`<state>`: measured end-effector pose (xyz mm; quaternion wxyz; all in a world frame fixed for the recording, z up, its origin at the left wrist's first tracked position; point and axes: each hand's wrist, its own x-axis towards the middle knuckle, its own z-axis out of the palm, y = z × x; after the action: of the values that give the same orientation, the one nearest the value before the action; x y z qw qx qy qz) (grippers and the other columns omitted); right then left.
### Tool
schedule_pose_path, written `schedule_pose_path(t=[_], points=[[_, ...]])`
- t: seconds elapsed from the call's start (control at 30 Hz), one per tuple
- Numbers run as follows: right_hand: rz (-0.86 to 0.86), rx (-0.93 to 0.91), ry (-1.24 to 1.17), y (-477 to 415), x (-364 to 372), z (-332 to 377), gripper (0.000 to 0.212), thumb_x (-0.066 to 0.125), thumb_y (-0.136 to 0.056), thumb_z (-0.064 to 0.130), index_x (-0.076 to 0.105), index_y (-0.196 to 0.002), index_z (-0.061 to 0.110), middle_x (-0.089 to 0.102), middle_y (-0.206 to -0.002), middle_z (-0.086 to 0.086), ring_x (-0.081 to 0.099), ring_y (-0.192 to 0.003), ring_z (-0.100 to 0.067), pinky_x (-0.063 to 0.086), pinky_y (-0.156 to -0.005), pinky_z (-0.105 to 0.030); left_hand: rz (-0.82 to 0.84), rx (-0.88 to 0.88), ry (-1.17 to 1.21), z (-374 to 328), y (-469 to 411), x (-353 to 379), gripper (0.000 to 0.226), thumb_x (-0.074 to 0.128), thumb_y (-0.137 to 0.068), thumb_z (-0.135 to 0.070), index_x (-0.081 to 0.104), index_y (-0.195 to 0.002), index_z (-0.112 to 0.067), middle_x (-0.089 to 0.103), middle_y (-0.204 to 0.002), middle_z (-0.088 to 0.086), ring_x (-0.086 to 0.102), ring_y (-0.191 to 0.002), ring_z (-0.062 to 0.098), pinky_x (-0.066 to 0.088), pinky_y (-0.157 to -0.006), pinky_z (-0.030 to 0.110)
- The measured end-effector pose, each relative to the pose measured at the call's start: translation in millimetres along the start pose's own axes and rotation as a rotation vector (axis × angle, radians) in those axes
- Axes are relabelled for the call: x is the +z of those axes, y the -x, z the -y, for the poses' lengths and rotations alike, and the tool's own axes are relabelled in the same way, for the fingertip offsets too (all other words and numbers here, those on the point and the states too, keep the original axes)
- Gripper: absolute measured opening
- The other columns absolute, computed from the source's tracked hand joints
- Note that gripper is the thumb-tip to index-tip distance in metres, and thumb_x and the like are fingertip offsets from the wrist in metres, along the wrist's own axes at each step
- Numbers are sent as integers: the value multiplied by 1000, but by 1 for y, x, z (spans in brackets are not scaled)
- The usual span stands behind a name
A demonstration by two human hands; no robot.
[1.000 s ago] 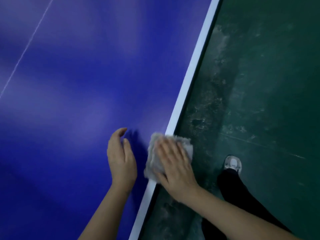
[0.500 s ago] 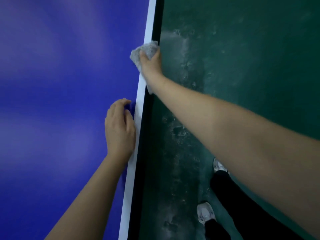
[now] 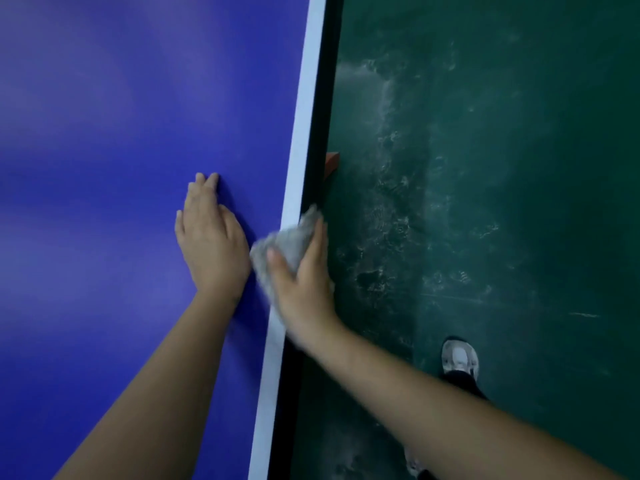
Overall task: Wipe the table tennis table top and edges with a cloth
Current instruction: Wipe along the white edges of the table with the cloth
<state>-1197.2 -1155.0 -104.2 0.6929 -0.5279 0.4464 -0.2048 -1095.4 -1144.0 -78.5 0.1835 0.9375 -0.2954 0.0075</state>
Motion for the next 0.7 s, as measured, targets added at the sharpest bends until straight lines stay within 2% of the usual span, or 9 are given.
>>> schedule_pose_path(t=[0.1, 0.2, 0.3, 0.4, 0.57, 0.7], points=[[-24, -30, -80, -87, -4, 29, 80, 58, -92, 25, 8, -151, 6, 17, -157, -12, 19, -144, -23, 20, -117, -42, 2, -15, 10, 1, 1, 1, 47, 30, -94, 2, 39, -140, -6, 33, -150, 9, 26, -140, 21, 18, -114, 41], [-58, 26, -117, -174, -14, 70, 74, 58, -92, 28, 15, -150, 12, 31, -151, -9, 35, -137, -24, 31, -113, -41, -10, -63, 22, 3, 2, 2, 46, 30, -96, -2, 37, -141, -8, 30, -151, 6, 23, -142, 18, 14, -116, 37], [-111, 34, -95, -211, -17, 94, 70, 58, -92, 32, 20, -148, 14, 36, -148, -8, 43, -131, -26, 39, -107, -39, -20, -118, 25, 4, 2, 3, 45, 29, -97, -6, 35, -142, -8, 29, -152, 5, 20, -142, 17, 14, -117, 36], [-124, -25, -70, -170, -11, 79, 74, 60, -91, 28, 16, -150, 14, 33, -151, -7, 40, -133, -24, 36, -110, -40, -15, -120, 19, 3, 2, 3, 45, 30, -97, -6, 34, -142, -8, 29, -152, 6, 20, -142, 18, 14, -117, 36], [-36, -29, 55, -27, 0, 17, 87, 62, -88, 32, 6, -152, 15, 16, -158, -5, 22, -143, -18, 26, -115, -41, -12, -121, 23, 2, 1, 3, 45, 33, -95, -4, 37, -141, -7, 31, -151, 8, 23, -141, 21, 16, -116, 37], [-79, -6, 245, -30, 4, 27, 98, 69, -82, 36, 3, -151, 12, 11, -158, -7, 15, -145, -20, 21, -117, -38, -11, -125, 19, 3, 0, 3, 46, 35, -94, -3, 38, -140, -7, 31, -151, 8, 23, -141, 21, 16, -116, 37]])
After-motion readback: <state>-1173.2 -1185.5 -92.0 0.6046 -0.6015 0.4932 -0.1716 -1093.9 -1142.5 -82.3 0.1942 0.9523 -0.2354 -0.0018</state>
